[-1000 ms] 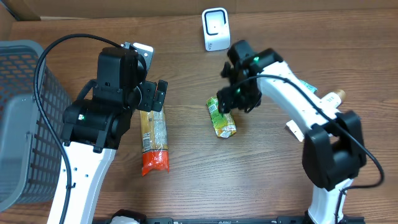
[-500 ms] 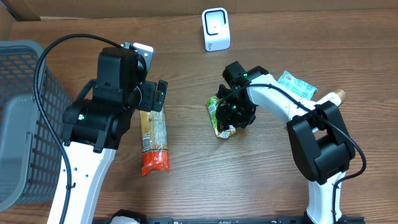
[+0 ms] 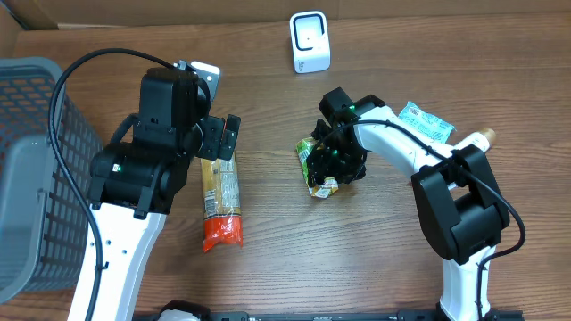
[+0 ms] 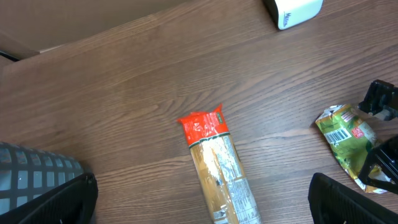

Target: Scan the item barcode

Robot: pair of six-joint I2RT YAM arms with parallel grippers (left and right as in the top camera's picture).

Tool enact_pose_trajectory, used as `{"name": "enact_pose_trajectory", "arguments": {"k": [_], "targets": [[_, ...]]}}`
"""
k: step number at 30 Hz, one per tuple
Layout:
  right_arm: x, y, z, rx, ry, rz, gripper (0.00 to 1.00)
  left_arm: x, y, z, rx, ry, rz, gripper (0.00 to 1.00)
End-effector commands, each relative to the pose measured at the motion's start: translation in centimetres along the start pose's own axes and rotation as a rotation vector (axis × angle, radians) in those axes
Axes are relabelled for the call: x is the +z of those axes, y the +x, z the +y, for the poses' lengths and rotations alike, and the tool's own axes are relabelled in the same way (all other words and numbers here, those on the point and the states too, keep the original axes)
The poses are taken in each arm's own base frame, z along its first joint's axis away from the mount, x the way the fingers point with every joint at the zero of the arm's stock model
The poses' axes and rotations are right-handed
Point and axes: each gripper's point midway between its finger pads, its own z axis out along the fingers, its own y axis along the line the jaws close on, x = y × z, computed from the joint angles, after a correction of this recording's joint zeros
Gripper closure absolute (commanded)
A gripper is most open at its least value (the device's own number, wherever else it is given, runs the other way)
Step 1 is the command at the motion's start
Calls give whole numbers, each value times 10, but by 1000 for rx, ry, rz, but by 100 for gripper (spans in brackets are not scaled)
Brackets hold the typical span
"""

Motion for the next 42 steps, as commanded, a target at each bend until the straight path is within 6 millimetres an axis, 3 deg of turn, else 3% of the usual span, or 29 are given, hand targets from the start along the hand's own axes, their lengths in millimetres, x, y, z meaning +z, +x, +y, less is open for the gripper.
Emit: {"name": "enact_pose_trajectory", "arguments": {"k": [1,42], "targets": [[3,0,1,10,-9,3,27,0,-2,2,16,-10,-4,0],[0,-4,10,2,-55,-9,27,0,-2,2,16,-10,-4,0]]}}
